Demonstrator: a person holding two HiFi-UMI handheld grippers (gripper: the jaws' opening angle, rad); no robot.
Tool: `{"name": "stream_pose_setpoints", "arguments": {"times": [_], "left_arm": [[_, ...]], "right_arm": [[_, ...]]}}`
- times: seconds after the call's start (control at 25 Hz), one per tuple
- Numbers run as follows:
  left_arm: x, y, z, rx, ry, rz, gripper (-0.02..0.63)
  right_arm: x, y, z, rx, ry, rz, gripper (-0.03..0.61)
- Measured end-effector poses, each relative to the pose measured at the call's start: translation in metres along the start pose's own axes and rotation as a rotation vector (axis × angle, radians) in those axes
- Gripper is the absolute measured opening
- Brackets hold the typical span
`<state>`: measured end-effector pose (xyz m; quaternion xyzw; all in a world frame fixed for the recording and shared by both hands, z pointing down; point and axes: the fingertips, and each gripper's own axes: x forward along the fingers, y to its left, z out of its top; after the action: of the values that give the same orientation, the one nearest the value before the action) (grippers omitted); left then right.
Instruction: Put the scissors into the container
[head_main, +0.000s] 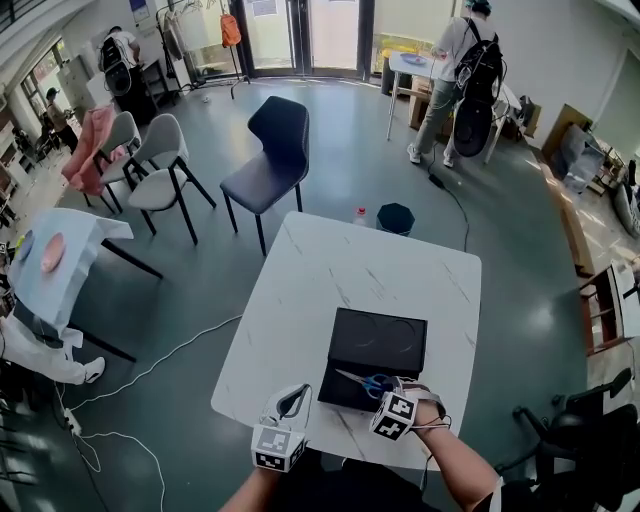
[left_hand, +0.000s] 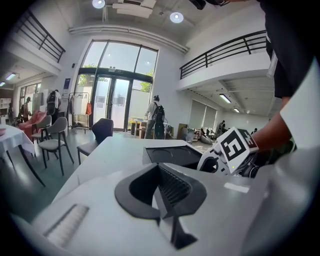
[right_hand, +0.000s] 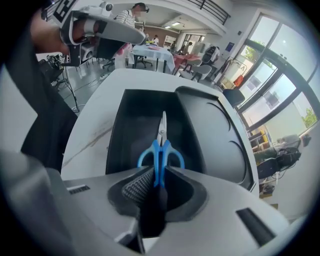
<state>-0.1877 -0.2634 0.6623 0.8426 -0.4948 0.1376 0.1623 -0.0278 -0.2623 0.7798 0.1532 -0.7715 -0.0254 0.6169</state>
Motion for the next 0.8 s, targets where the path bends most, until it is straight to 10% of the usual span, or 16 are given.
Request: {"name": "stream_pose_setpoints", "arguments": {"times": [0.8], "left_arm": [[0.002,0.013,0.006,-0.01,-0.01,0.005,0.009]], "right_arm": [[-0.014,-0.016,0.003,0.045,0.013,-0.029,0.075]]}}
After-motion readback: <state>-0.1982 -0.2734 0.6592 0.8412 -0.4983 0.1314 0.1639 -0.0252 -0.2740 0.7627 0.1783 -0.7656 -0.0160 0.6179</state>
